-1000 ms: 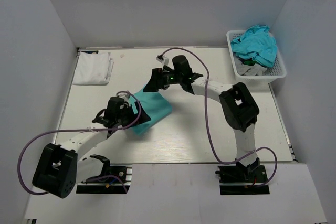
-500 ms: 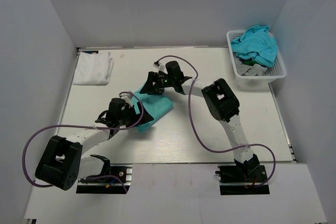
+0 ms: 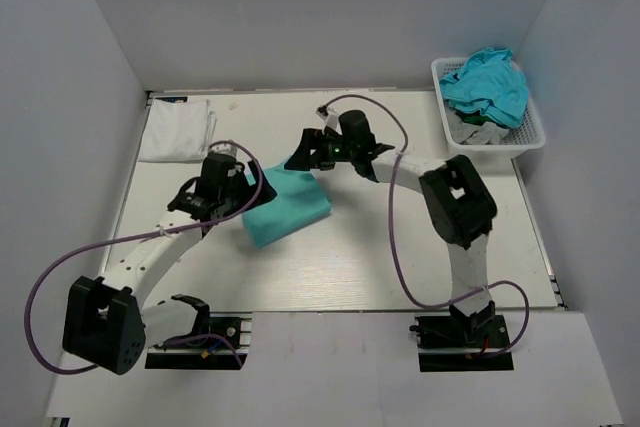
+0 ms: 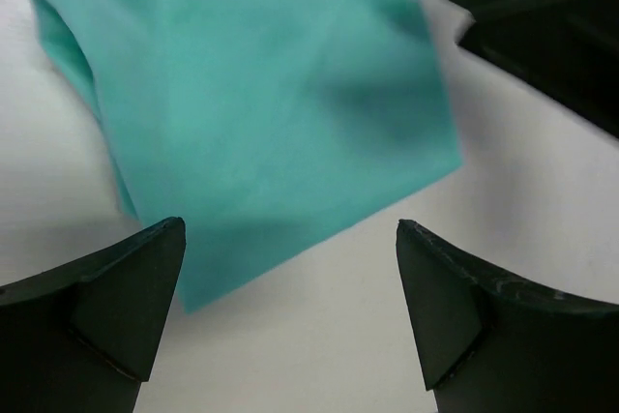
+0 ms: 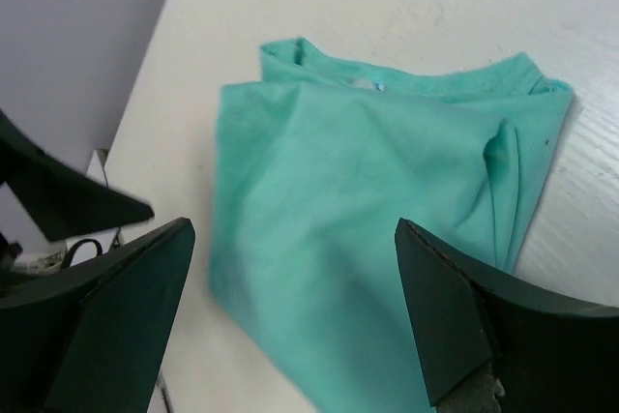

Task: Fold and stack the t-shirts
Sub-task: Smooth out wrinkles on the folded tshirt, then put the neatly folded tshirt into the corner of the board with the left arm

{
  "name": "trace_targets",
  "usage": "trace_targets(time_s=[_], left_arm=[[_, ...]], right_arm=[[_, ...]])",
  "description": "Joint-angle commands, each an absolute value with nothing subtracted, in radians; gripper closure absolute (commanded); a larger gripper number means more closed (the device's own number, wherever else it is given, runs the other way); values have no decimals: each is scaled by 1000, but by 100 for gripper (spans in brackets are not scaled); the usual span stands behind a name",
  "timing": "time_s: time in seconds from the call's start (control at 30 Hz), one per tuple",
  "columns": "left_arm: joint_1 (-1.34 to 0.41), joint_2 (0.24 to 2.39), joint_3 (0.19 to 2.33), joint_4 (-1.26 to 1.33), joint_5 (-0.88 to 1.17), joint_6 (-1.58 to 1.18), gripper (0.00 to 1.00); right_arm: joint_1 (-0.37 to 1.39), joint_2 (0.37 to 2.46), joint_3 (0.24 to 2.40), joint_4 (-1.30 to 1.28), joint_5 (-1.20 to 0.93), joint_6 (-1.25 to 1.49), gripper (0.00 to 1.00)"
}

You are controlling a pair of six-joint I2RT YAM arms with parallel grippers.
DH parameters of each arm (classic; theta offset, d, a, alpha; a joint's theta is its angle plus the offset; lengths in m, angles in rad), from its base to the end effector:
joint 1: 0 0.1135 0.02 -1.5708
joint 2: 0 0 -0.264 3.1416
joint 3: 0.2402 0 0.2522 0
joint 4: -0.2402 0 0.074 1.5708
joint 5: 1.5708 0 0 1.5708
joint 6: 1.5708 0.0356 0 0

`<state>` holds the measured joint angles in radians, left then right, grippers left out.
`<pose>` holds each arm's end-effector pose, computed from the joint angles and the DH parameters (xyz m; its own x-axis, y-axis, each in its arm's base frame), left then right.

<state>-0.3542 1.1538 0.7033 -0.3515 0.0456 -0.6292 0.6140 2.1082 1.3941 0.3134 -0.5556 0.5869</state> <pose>0.2207 -0.0833 0.2235 -0.7664 -0.3434 -0.5428 -0.0925 0.8953 -0.4357 0.3779 0.2893 0.1845 -0.7564 0.0425 -0.6528 -0.5615 0.4697 0.6812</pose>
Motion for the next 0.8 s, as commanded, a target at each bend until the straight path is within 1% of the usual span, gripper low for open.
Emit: trace_targets(time_s=[0.0,0.03,0.07,0.13,0.17,0.23,0.33,0.43,0.47,0.57,0.63,0.67,0.77], left_arm=[[-344,1143,834,-561,-141,-650,0],[-344,1161,872,-581,-150,-650,0],[-344,1199,886,-590,-150,-650,0],[-344,1244,928,-627,-169,-635,0],[-344,1267,943,-647,-179,-635,0],[-344,1321,977,-695,-198,-664,0],[-344,1331,957,-671,-187,-687,0],[-344,1331,905,-622,-169,-713,0],[-334,1344,890,-602,-169,-713,2],[-334,1379,855,-542,-183,-704,3],[-334,1448,868,-541,-192,-704,5],[-334,1474,882,-541,-192,-704,9],[-334,1560,894,-503,-169,-704,11]], right_arm=[[609,1889,1353,315,-488,482,10],[612,1863,1336,313,-485,465,10],[609,1788,1281,313,-451,463,10],[609,1738,1231,301,-427,436,10],[611,1670,1200,293,-393,428,10],[612,1628,1166,255,-333,402,10],[606,1525,1112,203,-252,384,10],[606,1465,1078,161,-190,364,10],[603,1456,1077,150,-186,356,10],[597,1422,1075,115,-160,333,10],[591,1398,1066,103,-146,327,10],[589,1393,1060,100,-140,328,10],[584,1344,1034,94,-121,318,10]])
